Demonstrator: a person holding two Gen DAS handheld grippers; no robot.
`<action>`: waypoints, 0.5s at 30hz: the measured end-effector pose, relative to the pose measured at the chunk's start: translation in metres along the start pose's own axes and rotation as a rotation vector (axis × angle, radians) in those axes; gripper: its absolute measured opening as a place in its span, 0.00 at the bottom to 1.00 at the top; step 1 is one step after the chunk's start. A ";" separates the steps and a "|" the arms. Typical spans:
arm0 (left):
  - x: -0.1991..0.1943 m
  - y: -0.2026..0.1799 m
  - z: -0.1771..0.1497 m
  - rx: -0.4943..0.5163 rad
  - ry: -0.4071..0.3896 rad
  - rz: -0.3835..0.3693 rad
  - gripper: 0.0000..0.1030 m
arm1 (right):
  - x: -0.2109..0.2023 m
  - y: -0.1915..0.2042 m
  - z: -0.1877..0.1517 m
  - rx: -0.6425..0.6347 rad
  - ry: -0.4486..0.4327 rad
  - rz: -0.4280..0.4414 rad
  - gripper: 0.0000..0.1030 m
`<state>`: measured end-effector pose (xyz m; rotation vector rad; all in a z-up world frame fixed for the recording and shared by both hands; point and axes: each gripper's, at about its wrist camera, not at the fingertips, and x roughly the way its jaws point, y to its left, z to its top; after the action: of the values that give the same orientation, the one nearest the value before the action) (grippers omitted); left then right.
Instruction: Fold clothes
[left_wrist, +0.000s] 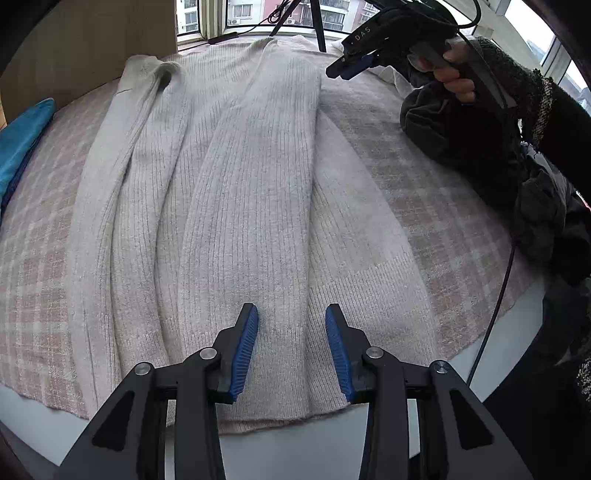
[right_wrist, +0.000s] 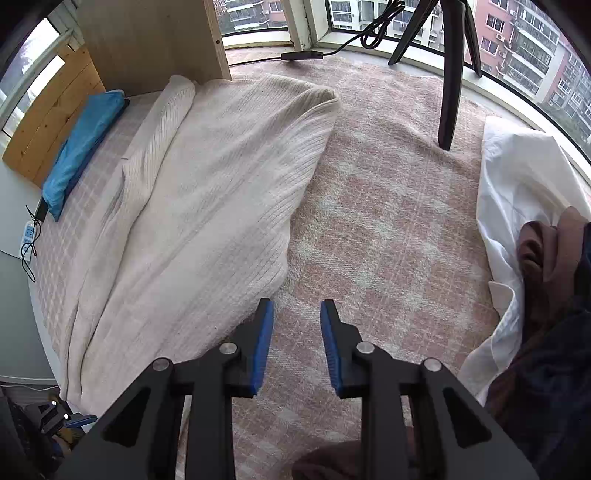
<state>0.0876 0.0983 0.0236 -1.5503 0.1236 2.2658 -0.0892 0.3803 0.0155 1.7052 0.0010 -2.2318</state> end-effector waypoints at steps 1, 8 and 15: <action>0.000 0.004 0.002 -0.020 -0.006 -0.010 0.32 | 0.006 -0.001 -0.001 -0.018 0.008 0.014 0.25; -0.031 0.046 0.012 -0.198 -0.065 -0.034 0.03 | 0.012 0.004 0.023 -0.061 -0.082 0.074 0.26; -0.053 0.054 0.013 -0.238 -0.116 -0.036 0.03 | 0.004 0.015 0.037 -0.082 -0.139 0.114 0.37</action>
<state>0.0729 0.0387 0.0689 -1.5146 -0.2113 2.4057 -0.1207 0.3574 0.0251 1.4681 -0.0359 -2.2289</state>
